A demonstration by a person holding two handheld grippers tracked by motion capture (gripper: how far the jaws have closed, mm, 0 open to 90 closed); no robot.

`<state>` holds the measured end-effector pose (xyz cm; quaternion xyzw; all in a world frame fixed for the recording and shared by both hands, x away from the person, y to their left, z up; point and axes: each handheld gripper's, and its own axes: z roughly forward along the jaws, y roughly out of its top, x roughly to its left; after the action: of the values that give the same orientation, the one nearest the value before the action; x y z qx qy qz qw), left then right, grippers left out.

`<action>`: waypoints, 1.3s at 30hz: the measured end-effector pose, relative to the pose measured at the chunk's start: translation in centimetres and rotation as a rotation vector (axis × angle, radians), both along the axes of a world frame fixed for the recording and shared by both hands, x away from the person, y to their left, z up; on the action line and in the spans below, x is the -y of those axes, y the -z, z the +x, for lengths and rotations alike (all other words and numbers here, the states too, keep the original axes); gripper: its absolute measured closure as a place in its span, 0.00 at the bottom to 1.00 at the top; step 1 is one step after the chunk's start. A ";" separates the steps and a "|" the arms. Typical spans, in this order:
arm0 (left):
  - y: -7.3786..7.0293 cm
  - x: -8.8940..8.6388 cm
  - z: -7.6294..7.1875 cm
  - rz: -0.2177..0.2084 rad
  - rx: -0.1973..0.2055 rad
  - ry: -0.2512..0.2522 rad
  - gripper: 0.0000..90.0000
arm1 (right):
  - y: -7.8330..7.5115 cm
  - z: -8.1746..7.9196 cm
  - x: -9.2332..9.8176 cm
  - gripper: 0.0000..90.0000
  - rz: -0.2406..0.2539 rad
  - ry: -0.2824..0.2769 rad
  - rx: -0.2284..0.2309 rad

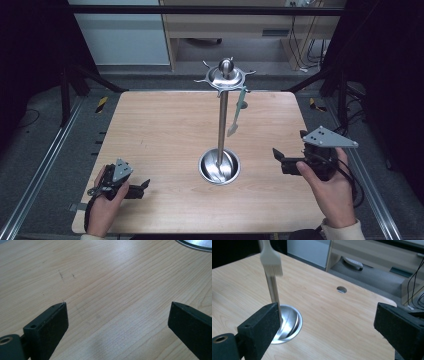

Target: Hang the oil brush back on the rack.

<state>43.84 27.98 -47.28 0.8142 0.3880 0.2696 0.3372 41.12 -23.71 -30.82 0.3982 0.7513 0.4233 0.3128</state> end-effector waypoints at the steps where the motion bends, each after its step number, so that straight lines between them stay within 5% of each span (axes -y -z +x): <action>1: 0.0 0.0 0.0 0.001 -0.002 0.001 0.03 | 0.2 -0.1 0.1 0.08 0.001 0.003 -0.008; 16: 0.0 -0.1 0.0 -0.003 0.004 -0.004 0.03 | 4.4 0.2 0.4 0.12 -0.038 0.003 -0.092; 39: 0.0 -0.1 0.0 -0.001 0.002 -0.002 0.03 | 11.2 4.1 -0.4 0.12 -0.067 0.007 -0.272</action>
<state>43.81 28.06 -47.24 0.8133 0.3889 0.2704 0.3378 45.25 -23.33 -41.98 0.4438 0.7992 0.3389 0.2225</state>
